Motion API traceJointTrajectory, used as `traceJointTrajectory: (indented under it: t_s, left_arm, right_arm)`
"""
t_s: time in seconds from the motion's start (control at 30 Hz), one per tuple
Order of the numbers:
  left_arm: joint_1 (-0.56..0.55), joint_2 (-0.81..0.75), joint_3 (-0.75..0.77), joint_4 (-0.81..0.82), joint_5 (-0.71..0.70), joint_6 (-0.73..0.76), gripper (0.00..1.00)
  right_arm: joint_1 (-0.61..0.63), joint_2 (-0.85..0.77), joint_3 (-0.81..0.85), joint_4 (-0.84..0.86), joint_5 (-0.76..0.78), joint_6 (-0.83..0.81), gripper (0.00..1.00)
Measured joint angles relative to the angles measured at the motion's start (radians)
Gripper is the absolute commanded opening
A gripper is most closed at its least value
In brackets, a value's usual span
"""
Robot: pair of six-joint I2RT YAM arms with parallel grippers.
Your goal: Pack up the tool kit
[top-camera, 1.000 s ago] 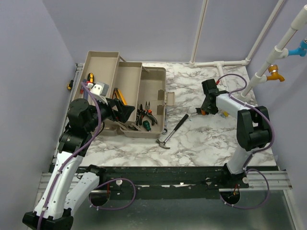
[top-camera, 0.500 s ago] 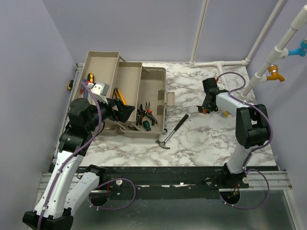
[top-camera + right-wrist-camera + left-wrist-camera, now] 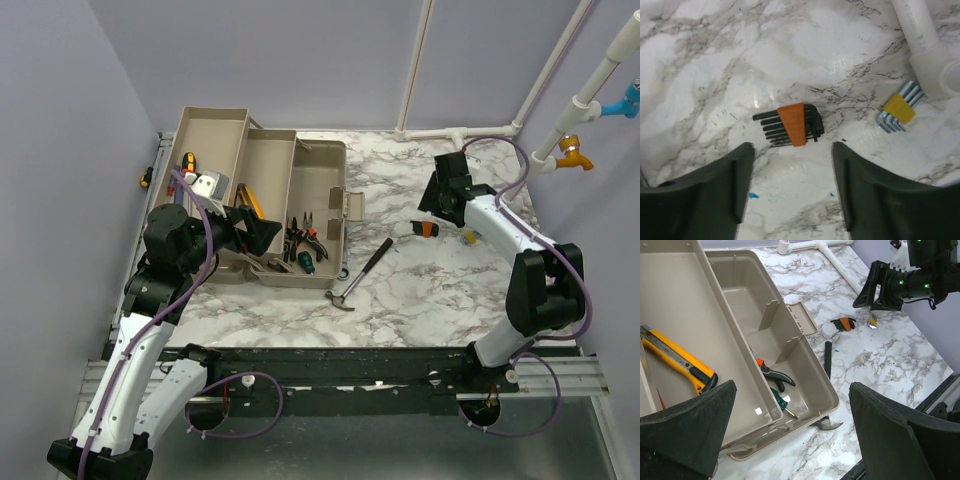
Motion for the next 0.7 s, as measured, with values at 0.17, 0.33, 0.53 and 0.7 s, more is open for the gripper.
traceJointTrajectory:
  t_s: [0.17, 0.33, 0.53, 0.7]
  left_arm:
    - [0.000, 0.000, 0.000, -0.003, 0.000, 0.000, 0.98]
    - [0.000, 0.000, 0.000, -0.003, 0.000, 0.000, 0.99]
    - [0.000, 0.000, 0.000, -0.003, 0.000, 0.000, 0.99]
    - [0.000, 0.000, 0.000, -0.003, 0.000, 0.000, 0.98]
  right_arm:
    - [-0.009, 0.061, 0.029, -0.006, -0.001, -0.051, 0.89]
    - [-0.030, 0.138, 0.029, 0.010, -0.066, -0.102, 0.98]
    - [-0.037, 0.244, 0.037, 0.030, -0.121, -0.146, 1.00]
    - [-0.039, 0.275, 0.060, 0.040, -0.167, -0.180, 1.00]
